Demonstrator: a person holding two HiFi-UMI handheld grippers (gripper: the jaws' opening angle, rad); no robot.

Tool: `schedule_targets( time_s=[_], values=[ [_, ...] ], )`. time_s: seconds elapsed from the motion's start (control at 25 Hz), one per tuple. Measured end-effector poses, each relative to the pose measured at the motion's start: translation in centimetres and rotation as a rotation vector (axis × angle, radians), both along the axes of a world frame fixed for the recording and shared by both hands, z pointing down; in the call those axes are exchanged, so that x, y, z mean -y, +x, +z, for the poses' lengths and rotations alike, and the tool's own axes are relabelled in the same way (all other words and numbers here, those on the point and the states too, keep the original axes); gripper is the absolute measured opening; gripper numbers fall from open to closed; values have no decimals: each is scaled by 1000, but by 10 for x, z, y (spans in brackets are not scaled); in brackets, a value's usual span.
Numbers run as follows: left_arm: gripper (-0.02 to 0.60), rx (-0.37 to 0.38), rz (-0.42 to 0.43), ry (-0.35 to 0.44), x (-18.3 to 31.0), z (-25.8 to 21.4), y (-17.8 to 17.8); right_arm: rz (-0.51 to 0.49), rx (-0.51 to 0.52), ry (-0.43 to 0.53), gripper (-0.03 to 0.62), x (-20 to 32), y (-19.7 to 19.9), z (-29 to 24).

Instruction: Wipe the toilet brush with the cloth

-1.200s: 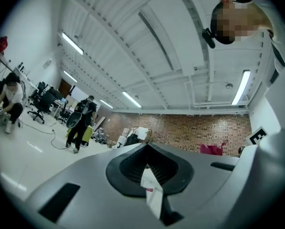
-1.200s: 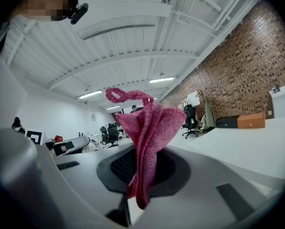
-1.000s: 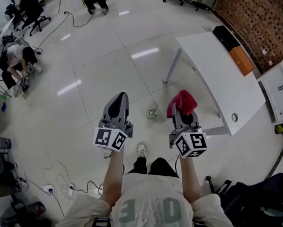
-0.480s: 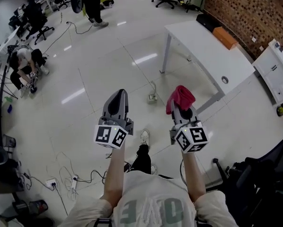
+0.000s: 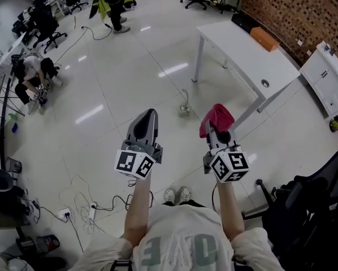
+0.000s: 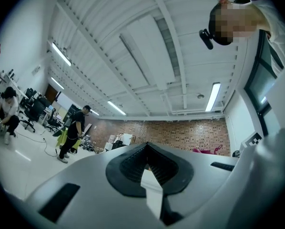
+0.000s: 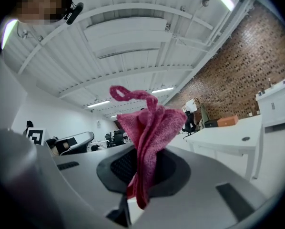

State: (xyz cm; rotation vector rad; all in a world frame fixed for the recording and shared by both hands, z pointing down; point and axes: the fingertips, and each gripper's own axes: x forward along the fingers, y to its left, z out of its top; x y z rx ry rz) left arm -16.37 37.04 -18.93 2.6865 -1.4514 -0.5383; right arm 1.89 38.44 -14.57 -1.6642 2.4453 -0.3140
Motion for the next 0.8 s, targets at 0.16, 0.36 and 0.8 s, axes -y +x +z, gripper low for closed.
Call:
schedule_targets(
  time_s=[0.16,0.36,0.8],
  values=[
    [3,-3,6,-2,-15,-2,-8,-2,-7,2,32,-12,-15,-2],
    [3,-25,-6,-22,-31,6,-25,-14,17,10,31,-29,-31,-6],
    [3,-37,-46,-45,-45,13,-53,-60,36,18,32,-42,-53,-14]
  ],
)
